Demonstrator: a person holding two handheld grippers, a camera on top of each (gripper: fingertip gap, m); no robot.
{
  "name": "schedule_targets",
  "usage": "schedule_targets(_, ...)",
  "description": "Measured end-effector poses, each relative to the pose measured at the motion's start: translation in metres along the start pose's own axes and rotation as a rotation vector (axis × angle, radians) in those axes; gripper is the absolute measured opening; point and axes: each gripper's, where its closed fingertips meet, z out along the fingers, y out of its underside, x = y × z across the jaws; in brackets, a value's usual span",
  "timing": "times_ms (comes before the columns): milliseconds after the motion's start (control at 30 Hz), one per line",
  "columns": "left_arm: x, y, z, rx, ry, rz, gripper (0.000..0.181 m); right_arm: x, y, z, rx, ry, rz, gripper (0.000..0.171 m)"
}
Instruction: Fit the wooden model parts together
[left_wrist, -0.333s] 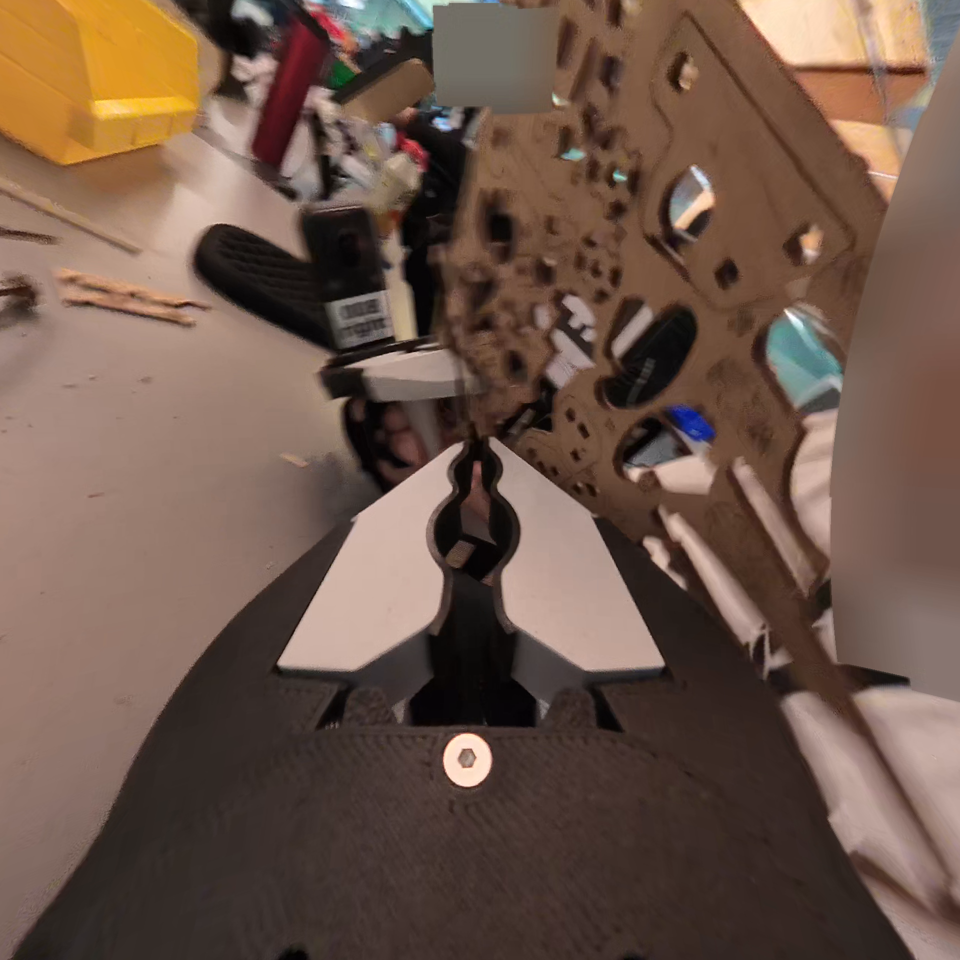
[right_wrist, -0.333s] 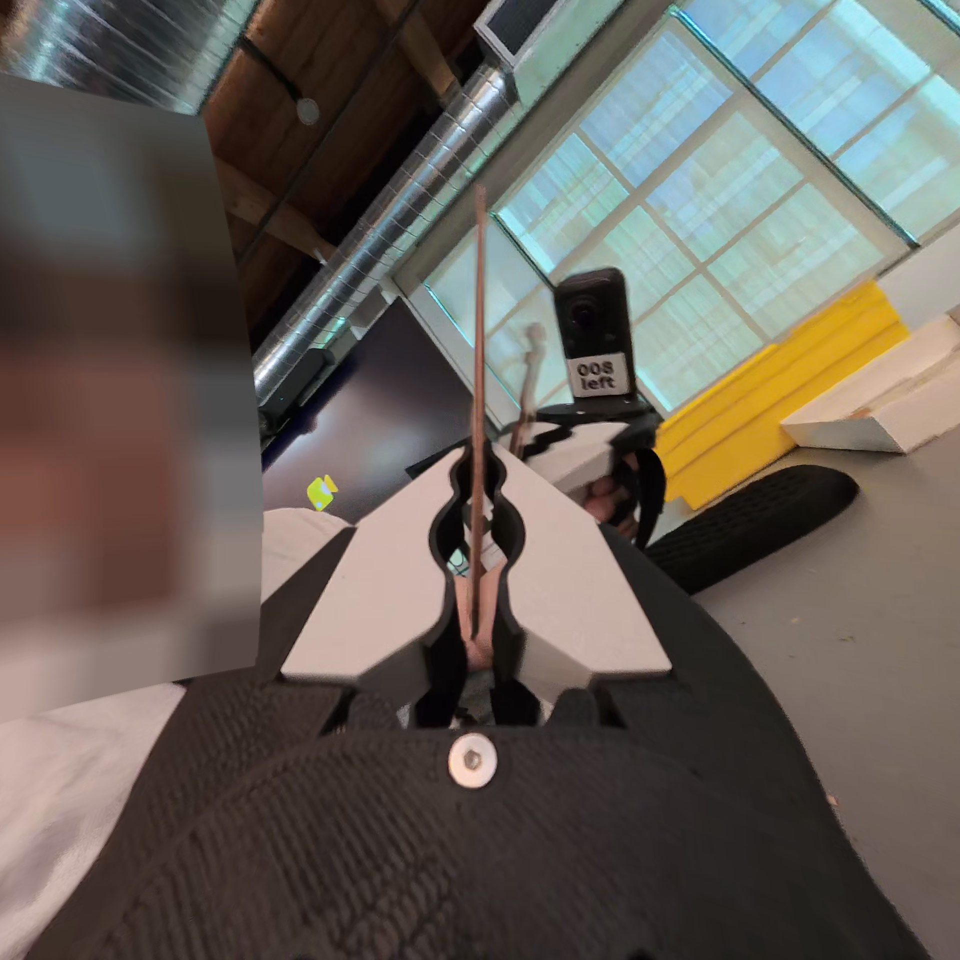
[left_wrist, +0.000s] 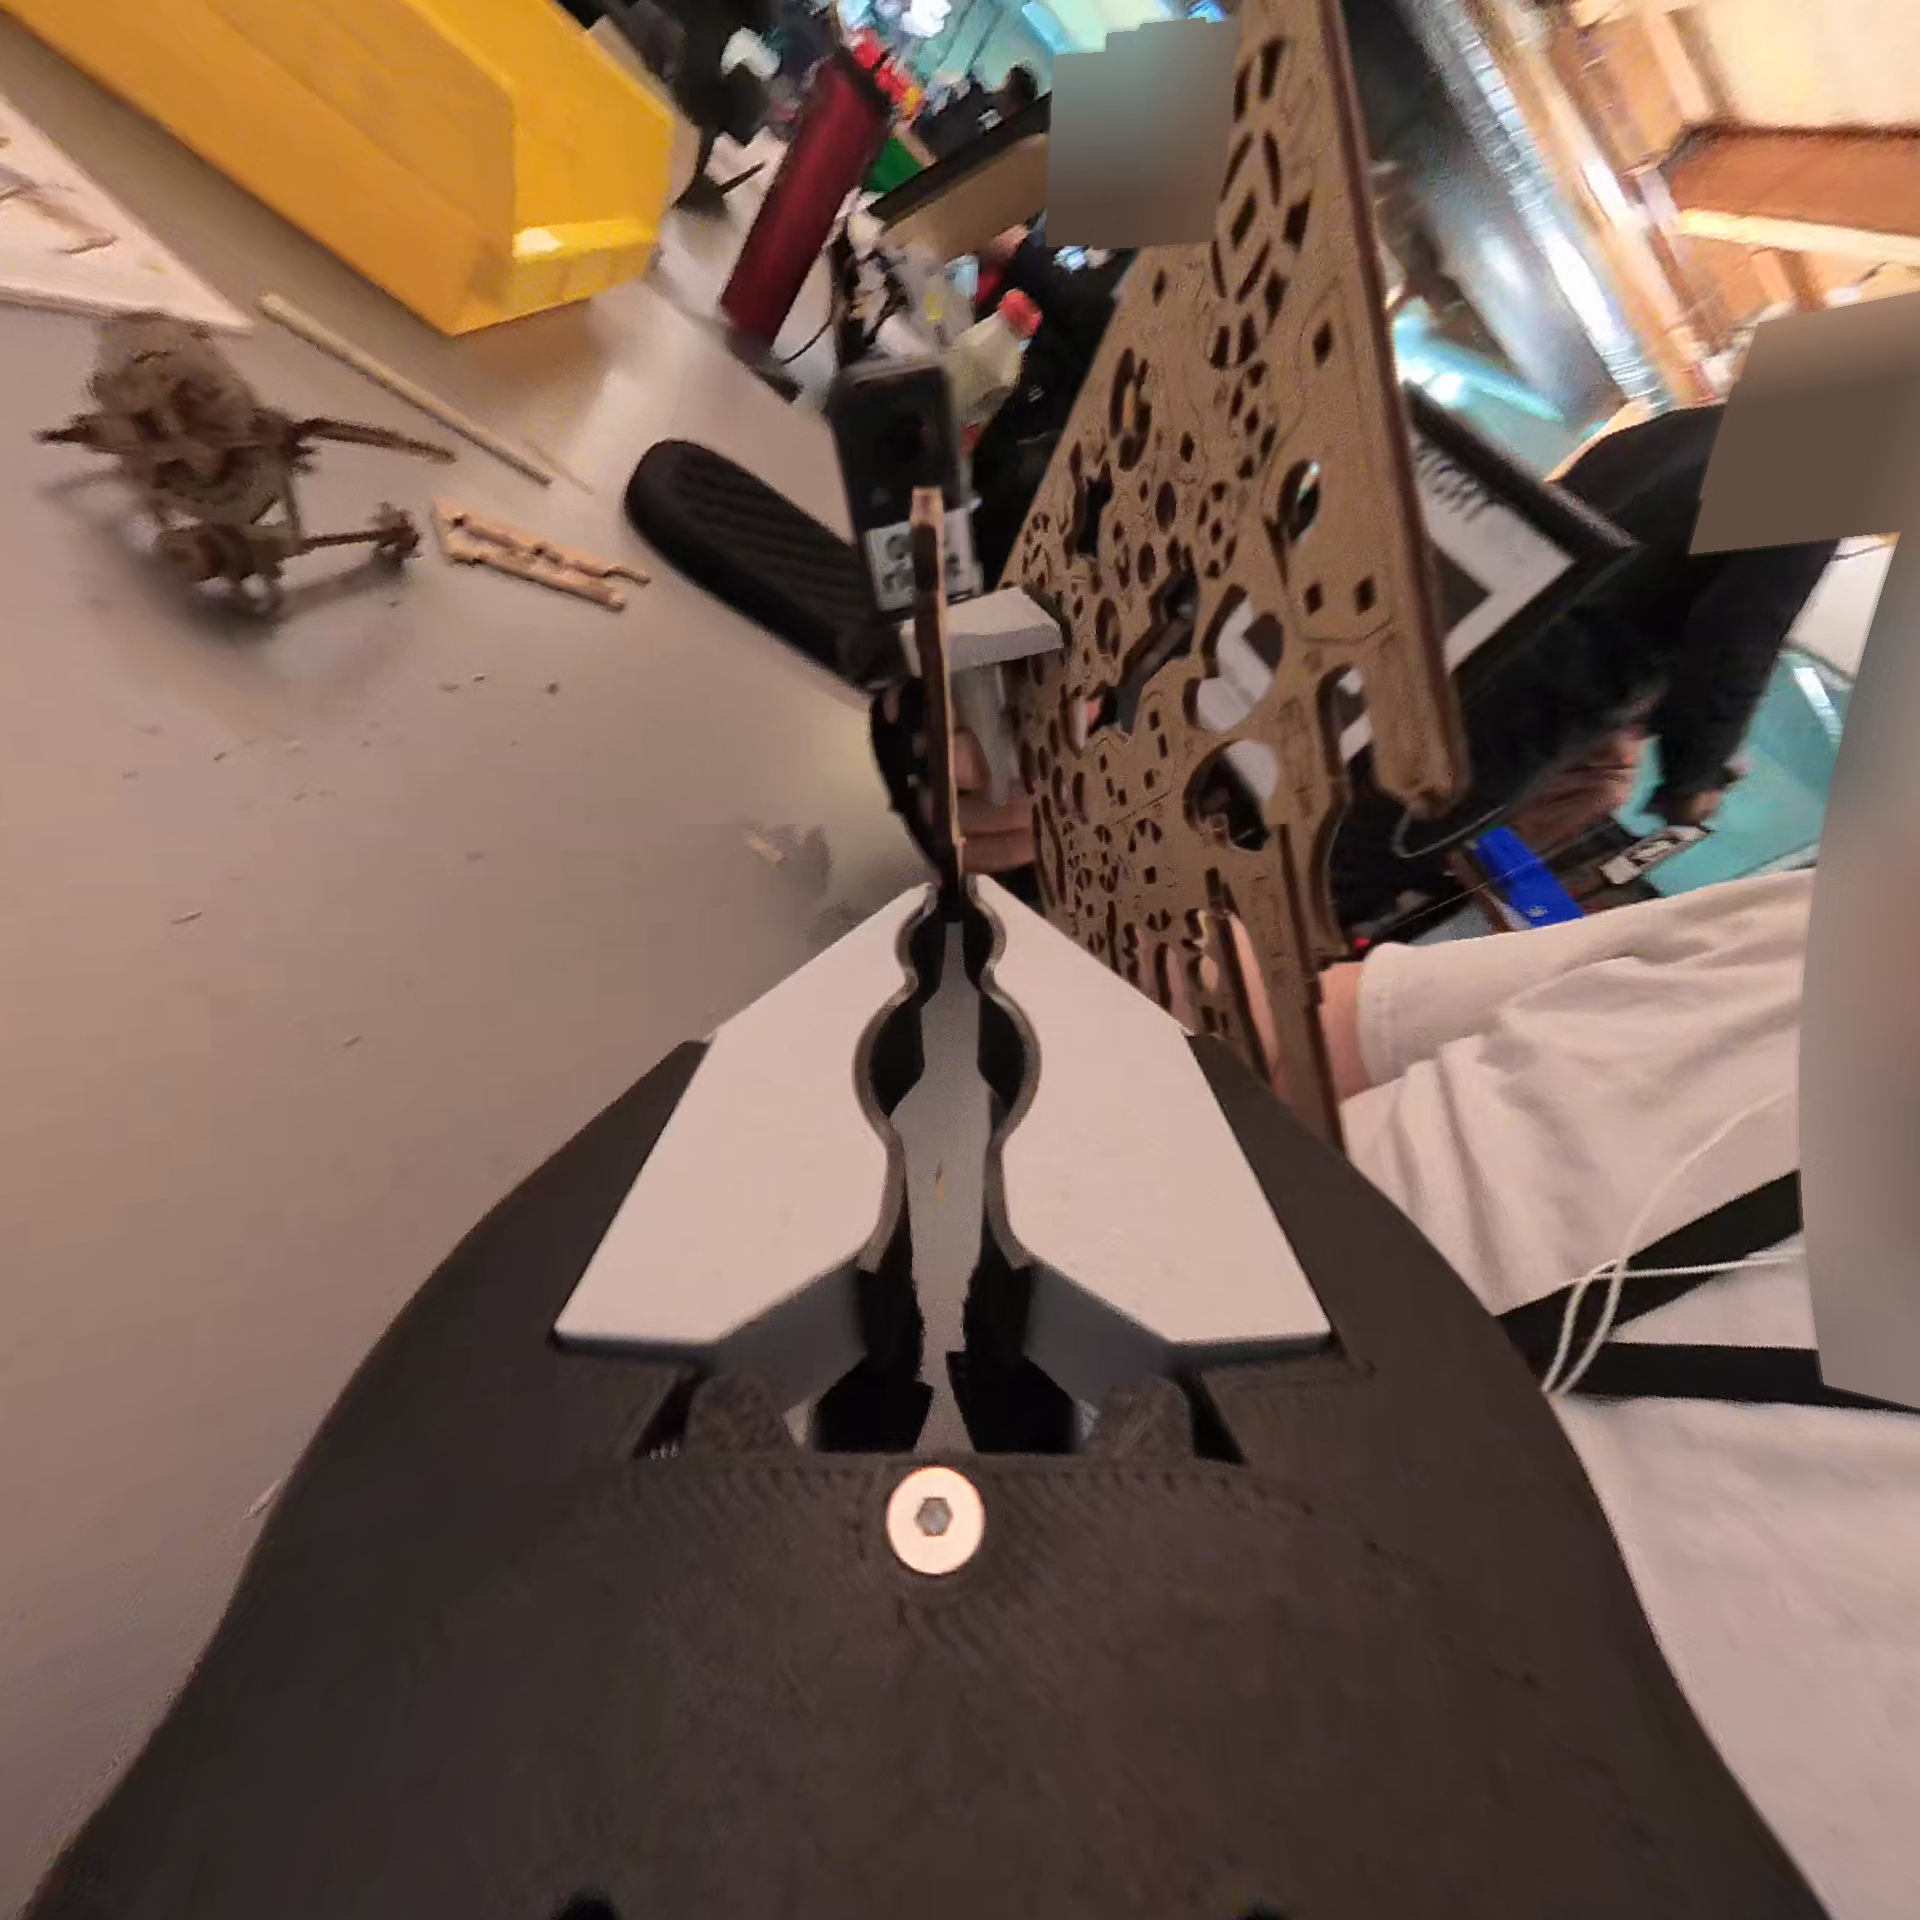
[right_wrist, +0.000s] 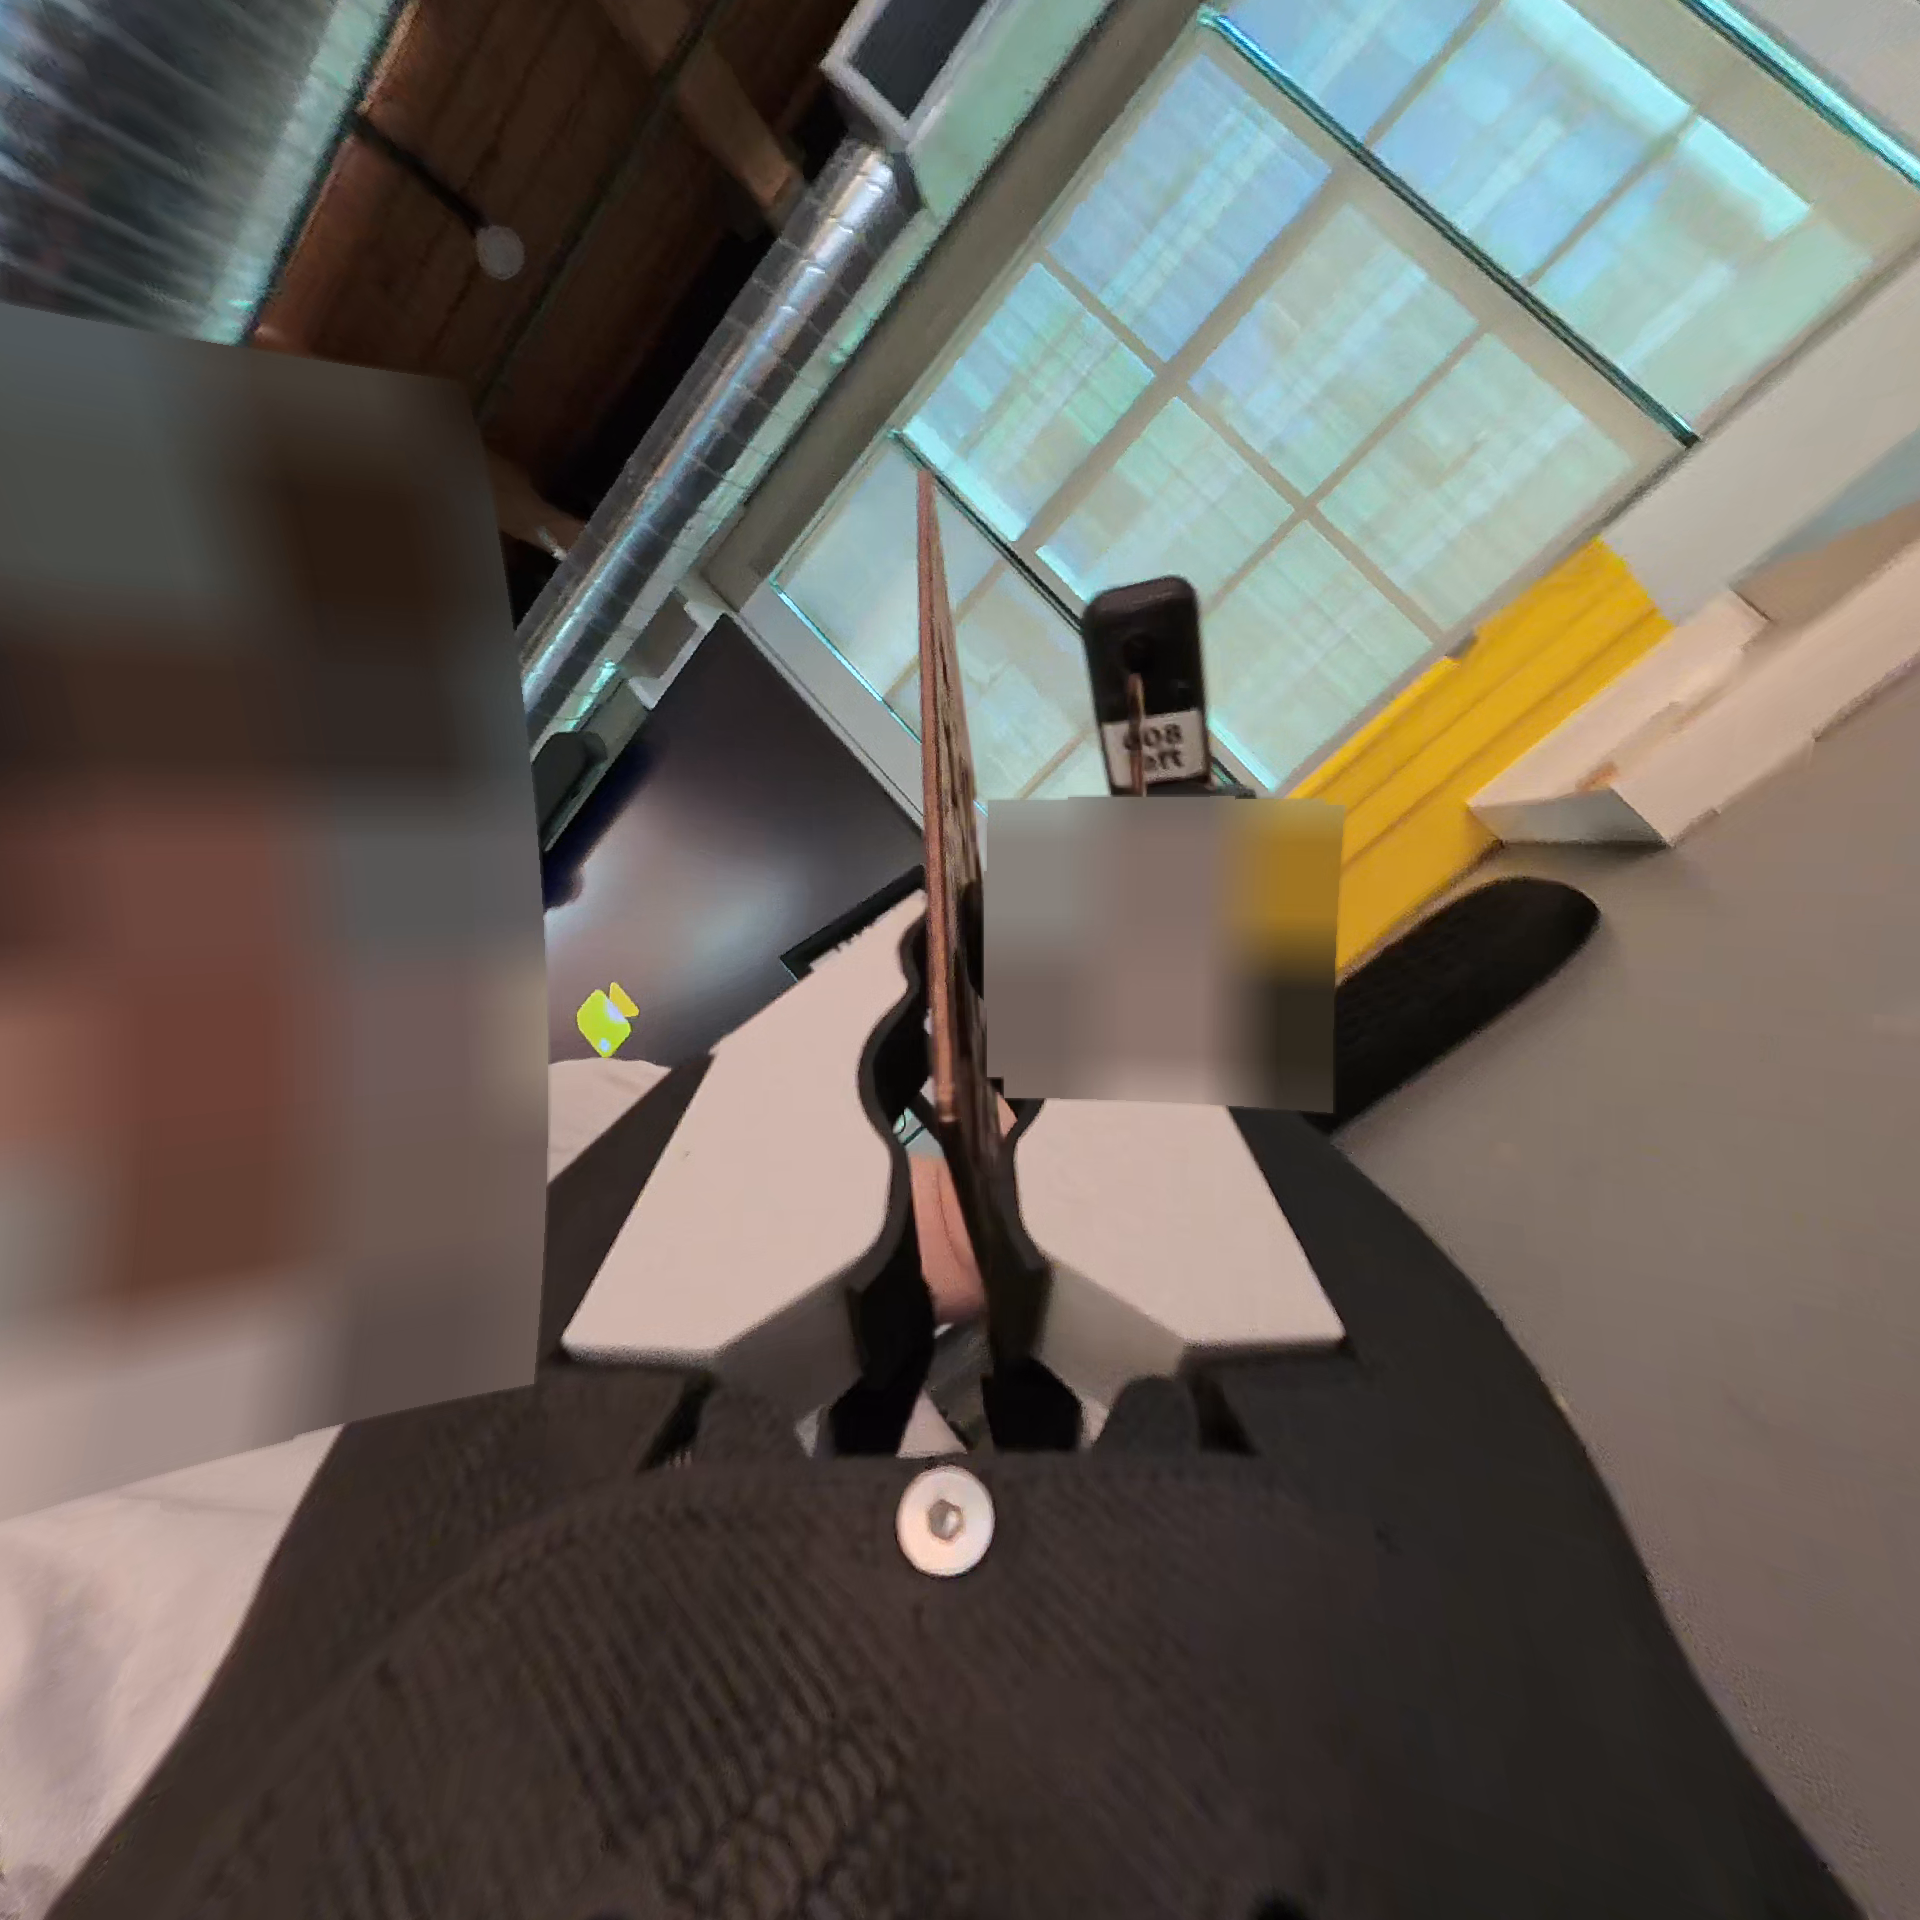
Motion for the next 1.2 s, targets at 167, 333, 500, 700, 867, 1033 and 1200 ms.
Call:
schedule_targets(167, -0.042, 0.014, -0.036, -0.12, -0.296, -0.007, 0.001, 0.039, 0.002, -0.029, 0.054, 0.222, 0.141, 0.001)
schedule_targets(333, -0.057, 0.017, -0.082, -0.173, -0.472, -0.035, 0.001, 0.069, 0.0, -0.051, 0.204, 0.459, 0.179, 0.0)
schedule_targets(500, -0.035, 0.024, -0.08, -0.146, -0.412, -0.08, 0.001, 0.085, 0.001, -0.072, 0.37, 0.717, 0.168, 0.001)
schedule_targets(700, -0.015, 0.077, -0.019, -0.257, -0.269, -0.109, 0.001, 0.089, 0.012, -0.062, 0.316, 0.84, 0.116, 0.004)
schedule_targets(867, -0.035, 0.093, -0.002, -0.292, -0.288, -0.159, 0.001, 0.091, 0.037, -0.053, 0.114, 0.914, 0.053, 0.033)
schedule_targets(1033, -0.047, 0.098, -0.009, -0.323, -0.33, -0.173, 0.001, 0.077, 0.066, -0.067, -0.215, 1.039, -0.112, 0.035)
schedule_targets(1200, -0.057, 0.102, -0.021, -0.404, -0.342, -0.2, 0.001, 0.064, 0.082, -0.097, -0.557, 1.143, -0.182, 0.05)
